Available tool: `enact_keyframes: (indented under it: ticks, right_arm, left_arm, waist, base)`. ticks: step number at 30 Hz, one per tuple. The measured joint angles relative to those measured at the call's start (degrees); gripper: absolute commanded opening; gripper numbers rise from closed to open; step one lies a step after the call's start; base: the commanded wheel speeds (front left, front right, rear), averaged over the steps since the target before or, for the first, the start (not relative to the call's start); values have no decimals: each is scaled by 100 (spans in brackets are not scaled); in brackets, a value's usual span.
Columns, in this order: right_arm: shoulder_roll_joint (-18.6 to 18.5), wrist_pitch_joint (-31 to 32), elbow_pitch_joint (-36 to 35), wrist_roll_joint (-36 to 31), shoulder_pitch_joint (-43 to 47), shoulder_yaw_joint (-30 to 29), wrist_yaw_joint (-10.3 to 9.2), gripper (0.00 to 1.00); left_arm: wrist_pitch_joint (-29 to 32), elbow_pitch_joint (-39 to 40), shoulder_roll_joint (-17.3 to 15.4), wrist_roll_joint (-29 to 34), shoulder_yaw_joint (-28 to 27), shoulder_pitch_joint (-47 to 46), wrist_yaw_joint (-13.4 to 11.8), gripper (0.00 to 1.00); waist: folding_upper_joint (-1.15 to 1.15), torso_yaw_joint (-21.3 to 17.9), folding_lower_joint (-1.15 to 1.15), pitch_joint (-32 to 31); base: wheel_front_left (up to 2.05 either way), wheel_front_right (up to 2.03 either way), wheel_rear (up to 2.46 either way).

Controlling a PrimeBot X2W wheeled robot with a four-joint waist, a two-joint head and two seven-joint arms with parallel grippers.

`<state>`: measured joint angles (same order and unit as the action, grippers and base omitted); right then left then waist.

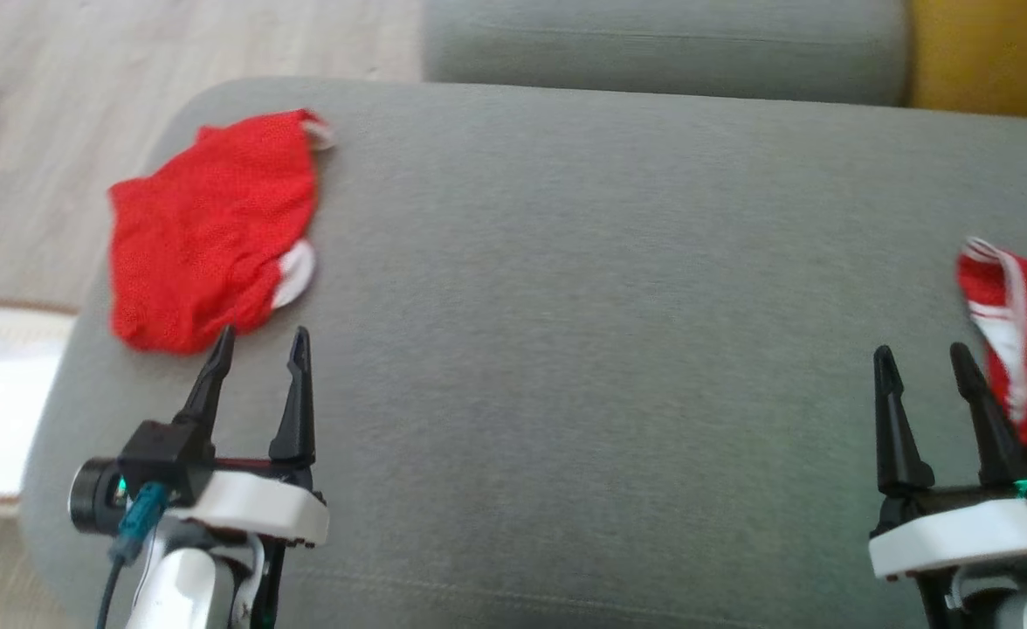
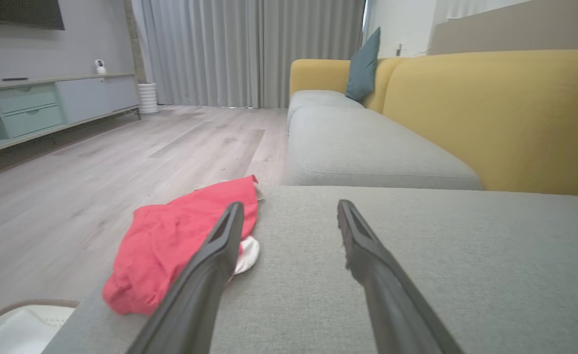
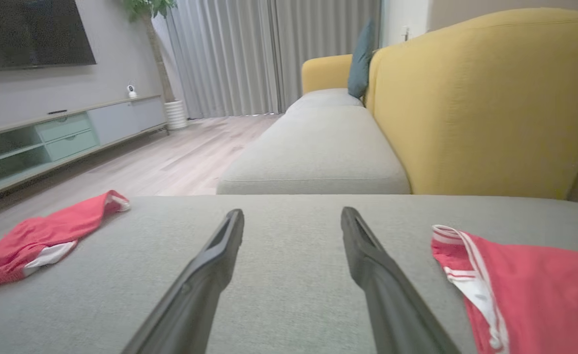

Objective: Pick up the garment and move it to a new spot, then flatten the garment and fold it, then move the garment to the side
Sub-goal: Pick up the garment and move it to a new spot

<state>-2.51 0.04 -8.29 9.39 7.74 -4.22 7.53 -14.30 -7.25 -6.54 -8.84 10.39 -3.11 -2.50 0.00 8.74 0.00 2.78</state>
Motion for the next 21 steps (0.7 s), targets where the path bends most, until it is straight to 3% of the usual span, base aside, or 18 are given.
enact_keyframes:
  ticks: [12,21]
  right_arm:
    - [1,275,-237,-98,-9,186,0,100]
    - [2,333,-238,-97,-10,283,0,100]
  left_arm:
    - [-19,-23,108,-47,-225,-100,53,100]
    - [-19,113,141,40,-476,-80,160,100]
  waist:
    - [0,1235,0,-12]
    - [0,1707,0,-22]
  base:
    - [0,0,0]
    - [0,0,0]
